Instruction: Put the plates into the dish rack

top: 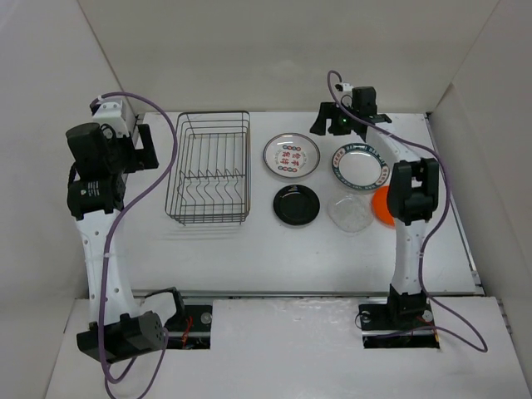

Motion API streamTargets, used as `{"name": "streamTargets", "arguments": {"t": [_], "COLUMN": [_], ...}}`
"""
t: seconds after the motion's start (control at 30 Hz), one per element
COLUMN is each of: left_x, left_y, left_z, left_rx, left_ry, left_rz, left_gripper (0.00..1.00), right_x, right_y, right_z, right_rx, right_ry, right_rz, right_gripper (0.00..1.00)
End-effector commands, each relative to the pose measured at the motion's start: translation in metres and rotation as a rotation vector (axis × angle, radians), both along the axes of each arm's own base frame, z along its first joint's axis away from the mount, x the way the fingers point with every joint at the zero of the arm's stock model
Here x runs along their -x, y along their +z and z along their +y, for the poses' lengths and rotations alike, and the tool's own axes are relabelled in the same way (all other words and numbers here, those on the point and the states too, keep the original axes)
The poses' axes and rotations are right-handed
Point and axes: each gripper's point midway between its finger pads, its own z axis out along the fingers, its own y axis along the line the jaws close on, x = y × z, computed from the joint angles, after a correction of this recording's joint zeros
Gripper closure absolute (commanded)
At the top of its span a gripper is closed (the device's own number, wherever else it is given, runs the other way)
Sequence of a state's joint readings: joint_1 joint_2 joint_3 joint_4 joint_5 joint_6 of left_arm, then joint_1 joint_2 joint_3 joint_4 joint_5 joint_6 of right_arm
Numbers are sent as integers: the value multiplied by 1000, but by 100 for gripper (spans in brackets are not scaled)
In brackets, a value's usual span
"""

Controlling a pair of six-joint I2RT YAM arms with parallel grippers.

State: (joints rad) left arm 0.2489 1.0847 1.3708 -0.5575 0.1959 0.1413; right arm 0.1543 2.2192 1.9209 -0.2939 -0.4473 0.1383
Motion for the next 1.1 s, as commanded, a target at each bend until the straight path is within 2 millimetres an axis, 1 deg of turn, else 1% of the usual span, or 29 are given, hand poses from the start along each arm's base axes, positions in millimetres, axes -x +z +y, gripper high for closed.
{"name": "streamTargets", "arguments": {"t": [0.0, 0.03, 0.07, 0.13, 0.2, 0.23, 0.27, 0.3, 0.37, 0.43, 0.47, 0.5, 0.53, 0.57, 0.6, 0.63, 0.67, 0.73, 0.77, 0.8, 0.83, 0.9, 0.93, 0.97, 1.0, 1.03, 1.07], "left_x": [-1, -1, -1, 0, 0, 0, 0, 0, 1, 1, 3, 4, 4, 4, 4, 4, 4, 4, 4, 4, 4, 4, 4, 4, 4, 5, 5], "left_y": [11, 11, 11, 9, 9, 9, 9, 9, 7, 7, 10, 12, 12, 12, 12, 12, 16, 16, 16, 16, 16, 16, 16, 16, 16, 11, 11], "left_z": [-3, -3, -3, -5, -5, -5, -5, -5, -5, -7, -7, -8, -7, -7, -7, -7, -7, -7, -7, -9, -9, -9, -9, -7, -7, -5, -2], "left_rx": [-8, -8, -8, -11, -11, -11, -11, -11, -9, -5, -8, -8, -16, -16, -16, -16, -19, -19, -19, -15, -15, -15, -15, -19, -19, -21, -26], "left_ry": [-25, -25, -25, -37, -37, -37, -37, -37, -37, -45, -45, -45, -49, -49, -49, -49, -49, -49, -49, -57, -57, -57, -57, -49, -49, -35, -23], "left_rz": [-45, -45, -45, -36, -36, -36, -36, -36, -28, -29, -37, -37, -37, -37, -37, -37, -46, -46, -46, -47, -47, -47, -47, -46, -46, -34, -32], "left_gripper": [0, 0, 0, 0, 0, 0, 0, 0, 0, 0, 0, 0, 0, 0, 0, 0, 0, 0, 0, 0, 0, 0, 0, 0, 0, 0, 0], "right_x": [-6, -9, -12, -10, -9, -8, -8, -8, -8, -7, -6, -4, -2, -2, 0, 1, 0, 2, 5, 5, 5, 7, 9, 7, 9, 9, 12], "right_y": [27, 20, 4, -9, -30, -37, -43, -58, -68, -83, -81, -90, -89, -85, -92, -90, -93, -94, -101, -99, -104, -106, -107, -115, -116, -121, -122], "right_z": [16, 15, 15, 19, 19, 23, 23, 23, 22, 22, 23, 23, 30, 30, 29, 29, 29, 29, 29, 29, 28, 26, 26, 19, 20, 15, 15], "right_rx": [-21, -14, 2, -8, 2, 12, 13, 15, 23, 27, 21, 23, 16, 16, 18, 19, 19, 14, 17, 17, 19, 23, 16, 24, 11, -1, 1], "right_ry": [95, 87, 95, 126, 131, 131, 131, 131, 124, 124, 131, 131, 149, 149, 149, 149, 149, 143, 143, 143, 128, 115, 106, 89, 74, 64, 64], "right_rz": [-55, -40, -2, 32, 68, 77, 88, 112, 133, 164, 165, 187, 191, 191, 209, 214, 216, 233, 255, 257, 271, 288, 307, 318, 341, 358, 370], "right_gripper": [15, 15, 15, 16, 16, 16, 16, 16, 16, 16, 17, 19, 21, 22, 27, 30, 30, 31, 32, 34, 34, 36, 40, 44, 48, 50, 61]}}
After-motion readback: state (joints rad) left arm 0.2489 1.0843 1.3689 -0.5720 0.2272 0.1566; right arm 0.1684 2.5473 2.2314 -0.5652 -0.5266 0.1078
